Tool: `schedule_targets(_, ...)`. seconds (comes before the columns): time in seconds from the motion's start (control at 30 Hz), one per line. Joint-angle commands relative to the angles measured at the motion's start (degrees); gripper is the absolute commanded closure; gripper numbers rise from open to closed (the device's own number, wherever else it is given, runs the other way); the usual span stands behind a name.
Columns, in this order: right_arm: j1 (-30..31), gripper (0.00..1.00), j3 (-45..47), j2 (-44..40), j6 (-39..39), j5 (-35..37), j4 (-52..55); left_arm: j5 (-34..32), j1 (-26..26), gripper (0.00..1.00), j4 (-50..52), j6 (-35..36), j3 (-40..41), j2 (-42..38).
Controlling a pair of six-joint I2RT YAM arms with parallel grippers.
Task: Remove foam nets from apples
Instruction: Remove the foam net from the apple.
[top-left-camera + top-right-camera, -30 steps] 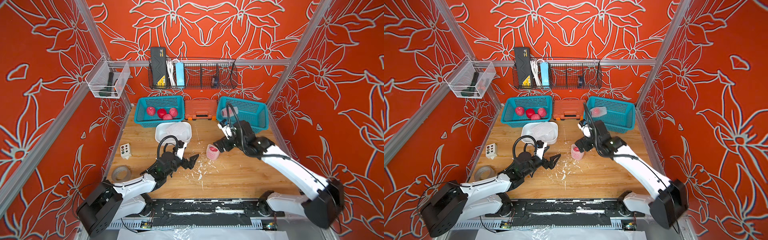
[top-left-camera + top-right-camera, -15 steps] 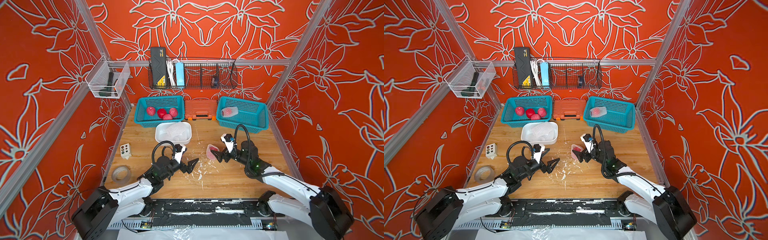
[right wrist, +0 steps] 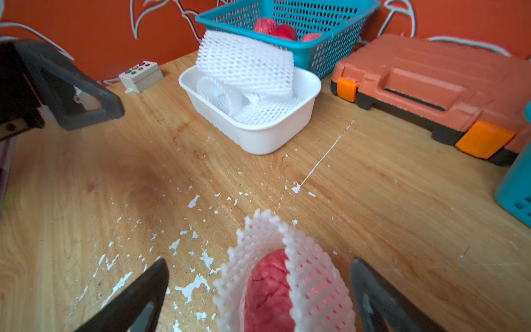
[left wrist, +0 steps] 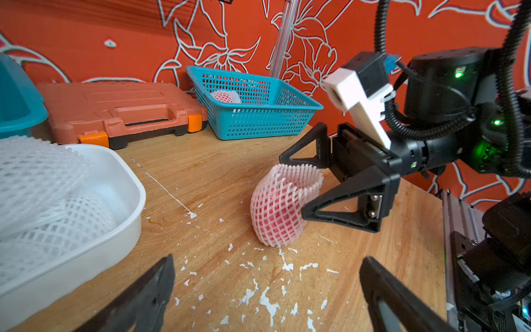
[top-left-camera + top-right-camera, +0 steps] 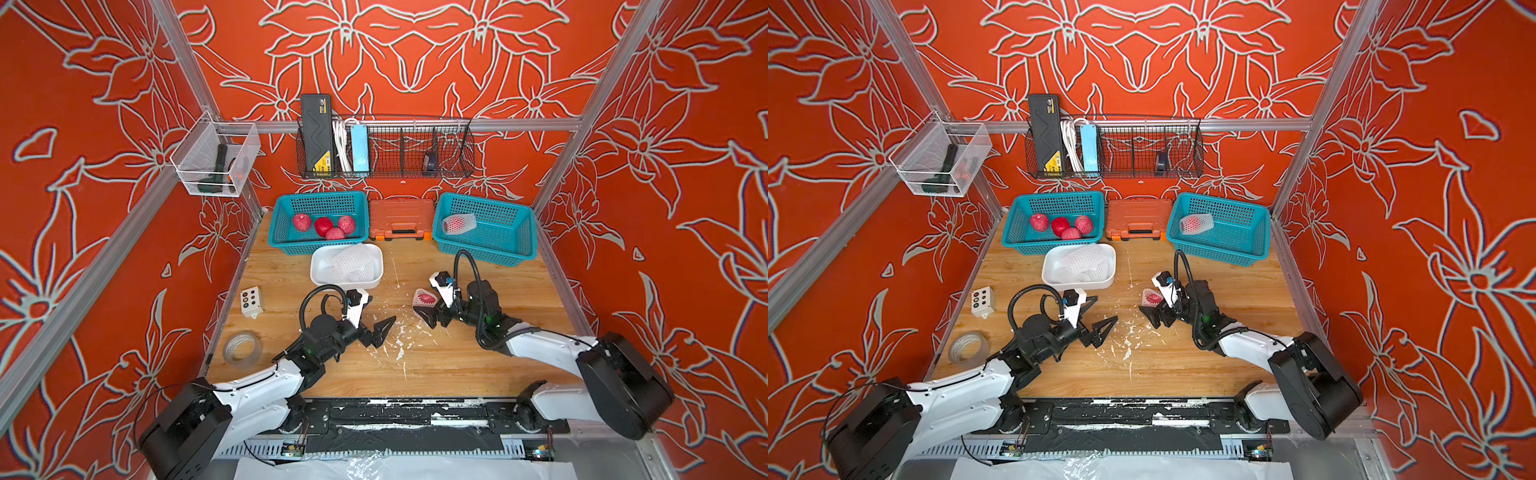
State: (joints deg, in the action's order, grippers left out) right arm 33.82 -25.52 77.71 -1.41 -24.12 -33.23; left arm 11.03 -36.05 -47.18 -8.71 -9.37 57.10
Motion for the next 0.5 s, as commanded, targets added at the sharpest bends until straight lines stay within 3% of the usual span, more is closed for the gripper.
schedule_targets(0.0,0.47,0.13,-2.02,1.78,1.05,-1.11,-2.18,-0.24,0.01,0.02,-1.77,1.15,0.70,-2.17)
schedule_targets(0.2,0.47,0.53,-4.97,5.42,1.68,-6.58,-1.05,-0.96,0.01,0.02,-2.26,1.07,1.24,-2.02)
schedule_targets(0.33,0.54,0.71,-6.58,6.44,1.56,-8.82,-1.22,-0.90,-0.05,0.02,-2.57,0.64,1.30,-1.42)
schedule_targets(0.4,0.54,0.86,-8.21,7.59,1.84,-9.84,-0.50,-1.58,0.02,0.02,-2.26,0.76,1.19,-1.26)
schedule_targets(0.47,0.54,0.87,-9.15,8.49,1.54,-11.05,-0.36,-2.03,0.08,0.02,-2.04,1.11,1.19,-1.56)
